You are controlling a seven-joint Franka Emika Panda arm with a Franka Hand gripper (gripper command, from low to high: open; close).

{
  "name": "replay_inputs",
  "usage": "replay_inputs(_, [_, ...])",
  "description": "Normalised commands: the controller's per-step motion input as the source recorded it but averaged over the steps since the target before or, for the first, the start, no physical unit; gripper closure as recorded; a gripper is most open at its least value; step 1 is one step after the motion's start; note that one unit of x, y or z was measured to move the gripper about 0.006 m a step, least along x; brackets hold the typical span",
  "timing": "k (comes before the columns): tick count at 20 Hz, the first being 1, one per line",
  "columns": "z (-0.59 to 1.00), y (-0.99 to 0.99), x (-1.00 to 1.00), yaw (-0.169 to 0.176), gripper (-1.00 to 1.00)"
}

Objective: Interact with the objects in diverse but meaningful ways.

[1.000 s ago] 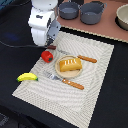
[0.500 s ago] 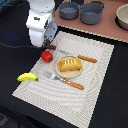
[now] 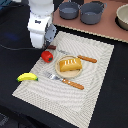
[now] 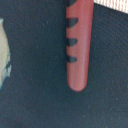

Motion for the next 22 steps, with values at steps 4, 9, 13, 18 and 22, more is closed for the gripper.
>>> replay_inputs(4, [-0.31, 0.00, -0.16, 0.036, -1.00])
replay_inputs(9, [-0.28, 0.00, -0.17, 0.035, -1.00])
replay_inputs(13, [-0.20, 0.00, -0.19, 0.030, 1.00])
replay_inputs(18, [-0.18, 0.01, -0.16, 0.030, 1.00])
replay_inputs(22, [-0.19, 0.01, -0.16, 0.029, 1.00])
